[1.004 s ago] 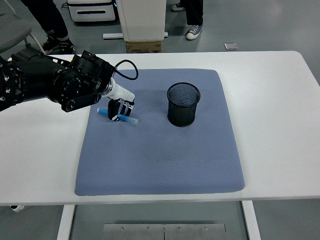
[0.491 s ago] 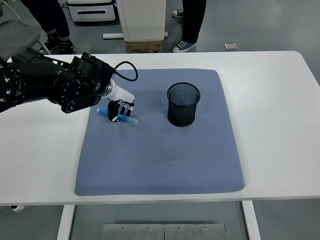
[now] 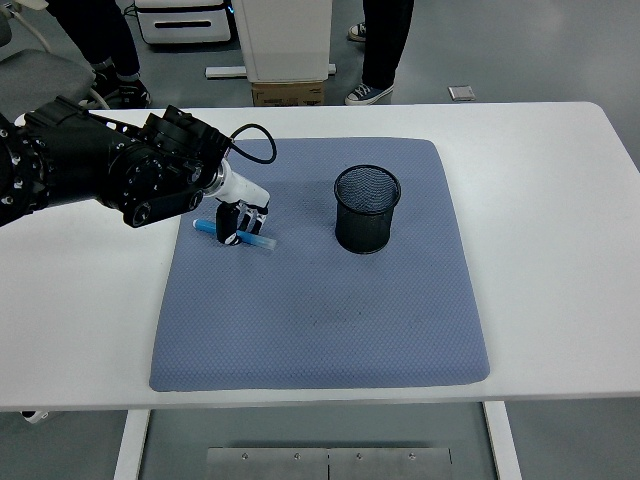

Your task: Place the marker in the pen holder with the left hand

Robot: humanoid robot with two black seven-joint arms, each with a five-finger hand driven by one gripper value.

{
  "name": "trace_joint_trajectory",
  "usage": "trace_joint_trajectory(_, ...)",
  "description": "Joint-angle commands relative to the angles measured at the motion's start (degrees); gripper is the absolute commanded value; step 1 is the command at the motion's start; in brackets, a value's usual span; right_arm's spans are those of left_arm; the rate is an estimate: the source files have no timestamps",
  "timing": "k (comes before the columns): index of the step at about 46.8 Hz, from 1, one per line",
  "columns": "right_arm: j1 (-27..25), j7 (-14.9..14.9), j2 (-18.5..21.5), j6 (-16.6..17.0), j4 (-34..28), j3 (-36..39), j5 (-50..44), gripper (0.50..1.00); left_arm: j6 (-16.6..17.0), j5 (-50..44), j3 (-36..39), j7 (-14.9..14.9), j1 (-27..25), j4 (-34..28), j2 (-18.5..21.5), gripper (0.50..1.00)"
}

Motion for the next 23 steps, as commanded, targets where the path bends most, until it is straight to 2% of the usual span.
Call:
trace_joint_trajectory(1,0.0,-0.01,0.0,0.0,0.0,0.0,0.0,1.0,0.01,-0.01,0.0,0.0,-0.07,-0.01,0.0,0.5)
trace_joint_trajectory(23,0.0,0.08,0.0,0.0,0.0,0.0,0.0,1.0,-0.43,-0.89,-0.26,-0.09,-0.77,-0.01,0.0,0.5)
